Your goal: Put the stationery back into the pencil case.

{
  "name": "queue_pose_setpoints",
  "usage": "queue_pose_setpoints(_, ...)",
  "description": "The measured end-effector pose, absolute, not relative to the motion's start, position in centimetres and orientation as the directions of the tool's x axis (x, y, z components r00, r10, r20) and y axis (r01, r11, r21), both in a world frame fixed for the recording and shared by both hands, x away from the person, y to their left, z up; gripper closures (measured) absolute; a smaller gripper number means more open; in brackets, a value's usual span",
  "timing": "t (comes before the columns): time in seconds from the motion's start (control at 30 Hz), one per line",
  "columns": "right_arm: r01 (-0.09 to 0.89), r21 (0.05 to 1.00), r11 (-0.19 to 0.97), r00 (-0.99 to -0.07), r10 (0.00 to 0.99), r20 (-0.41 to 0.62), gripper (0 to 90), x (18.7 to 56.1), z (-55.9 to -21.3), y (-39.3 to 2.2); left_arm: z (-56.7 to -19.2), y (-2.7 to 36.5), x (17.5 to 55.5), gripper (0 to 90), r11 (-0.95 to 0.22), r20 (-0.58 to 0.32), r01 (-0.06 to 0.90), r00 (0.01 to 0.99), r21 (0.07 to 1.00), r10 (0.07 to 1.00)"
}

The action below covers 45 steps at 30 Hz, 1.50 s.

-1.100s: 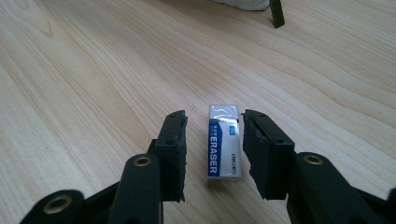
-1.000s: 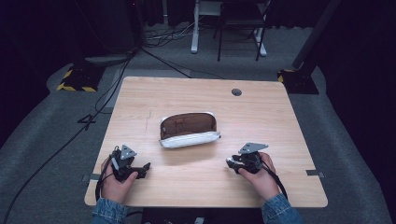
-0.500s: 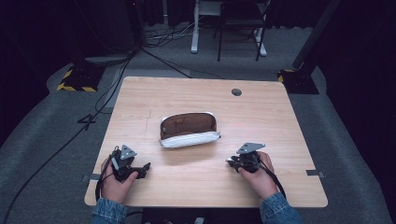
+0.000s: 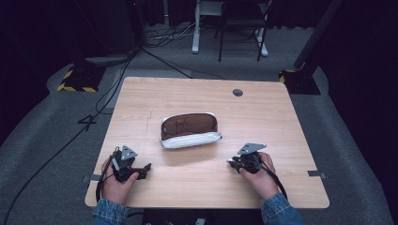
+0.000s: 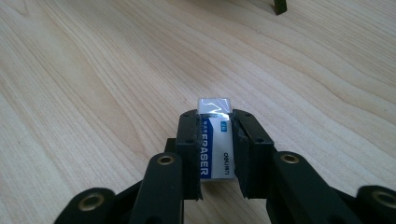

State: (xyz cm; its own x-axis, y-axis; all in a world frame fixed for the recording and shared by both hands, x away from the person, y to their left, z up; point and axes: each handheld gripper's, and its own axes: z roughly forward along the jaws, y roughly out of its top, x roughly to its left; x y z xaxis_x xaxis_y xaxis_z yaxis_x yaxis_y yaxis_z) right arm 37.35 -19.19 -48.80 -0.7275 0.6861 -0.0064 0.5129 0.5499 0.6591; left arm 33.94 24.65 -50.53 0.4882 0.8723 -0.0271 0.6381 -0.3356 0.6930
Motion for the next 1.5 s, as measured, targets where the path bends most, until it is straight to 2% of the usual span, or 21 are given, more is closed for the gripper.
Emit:
queue_pose_setpoints(0.43,0.482,0.724,0.494,-0.735,0.678,0.026,73.6,37.4,-46.0,-19.7,-50.5,24.7,33.9,14.5,-0.336,-0.027,0.638,0.488,0.693,0.872)
queue_pose_setpoints(0.77,0.446,0.804,0.393,-0.739,0.668,0.083,73.6,37.5,-43.5,-20.0,-50.5,24.7,33.9,14.5,-0.337,-0.026,0.638,0.489,0.693,0.872)
queue_pose_setpoints(0.93,0.405,0.830,0.384,-0.746,0.664,0.057,73.6,37.4,-42.7,-19.9,-50.5,24.7,33.9,14.5,-0.337,-0.026,0.638,0.489,0.693,0.872)
queue_pose_setpoints(1.5,0.371,0.851,0.372,-0.758,0.651,0.046,73.6,38.3,-40.7,-19.1,-50.5,24.7,34.0,14.0,-0.343,-0.023,0.636,0.494,0.691,0.869)
